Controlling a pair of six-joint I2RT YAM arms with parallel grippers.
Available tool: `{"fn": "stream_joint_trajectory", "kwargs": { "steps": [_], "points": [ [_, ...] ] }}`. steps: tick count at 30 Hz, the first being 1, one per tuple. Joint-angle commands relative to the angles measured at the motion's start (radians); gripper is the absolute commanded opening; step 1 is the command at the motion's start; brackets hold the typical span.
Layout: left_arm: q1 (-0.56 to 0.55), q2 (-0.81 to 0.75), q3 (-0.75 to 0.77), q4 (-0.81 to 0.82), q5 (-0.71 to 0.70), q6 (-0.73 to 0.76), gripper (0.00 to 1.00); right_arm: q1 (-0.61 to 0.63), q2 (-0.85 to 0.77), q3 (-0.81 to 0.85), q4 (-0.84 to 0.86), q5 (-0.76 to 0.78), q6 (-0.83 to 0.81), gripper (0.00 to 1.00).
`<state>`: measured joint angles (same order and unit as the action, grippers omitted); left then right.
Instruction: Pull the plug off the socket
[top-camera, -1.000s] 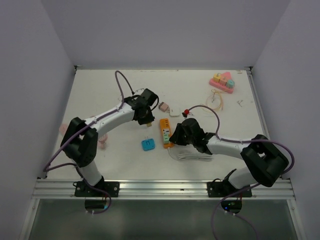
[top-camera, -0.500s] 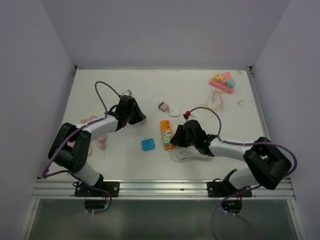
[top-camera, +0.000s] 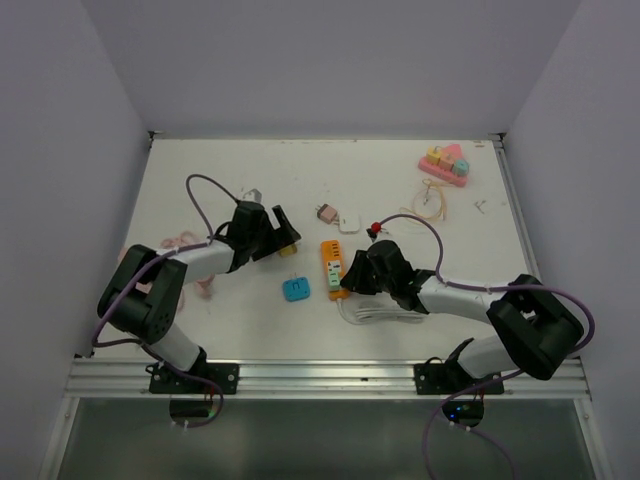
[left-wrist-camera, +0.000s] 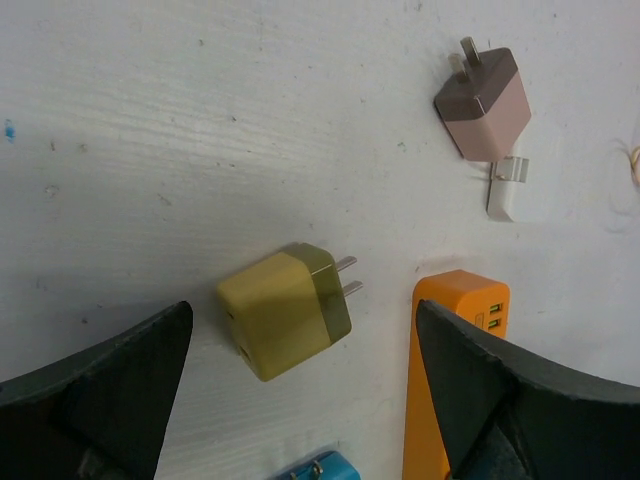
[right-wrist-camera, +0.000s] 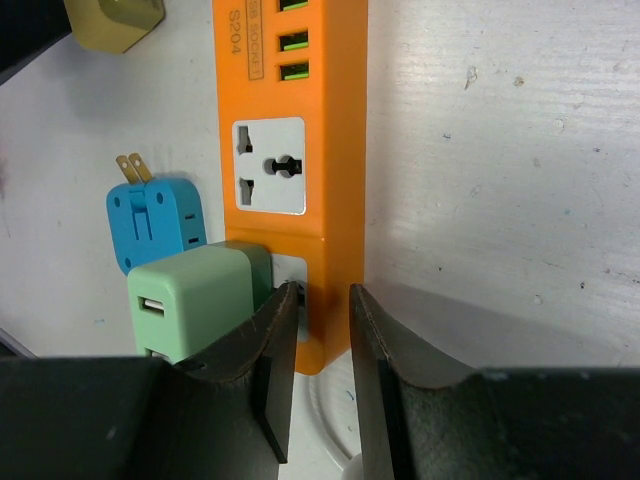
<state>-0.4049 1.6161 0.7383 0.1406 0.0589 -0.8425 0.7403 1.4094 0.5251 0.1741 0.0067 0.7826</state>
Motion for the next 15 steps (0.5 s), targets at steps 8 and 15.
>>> {"fn": "stream_joint_trajectory", "kwargs": {
  "steps": [8,15],
  "points": [
    [0.005,-0.165,0.104,-0.368,-0.179,-0.018,1.0,0.005,0.028,-0.043,-0.162,0.012,-0.045,0.3],
    [-0.23,-0.131,0.265,-0.647,-0.324,-0.119,0.99,0.005,0.049,-0.034,-0.163,0.004,-0.04,0.3]
  ]
}}
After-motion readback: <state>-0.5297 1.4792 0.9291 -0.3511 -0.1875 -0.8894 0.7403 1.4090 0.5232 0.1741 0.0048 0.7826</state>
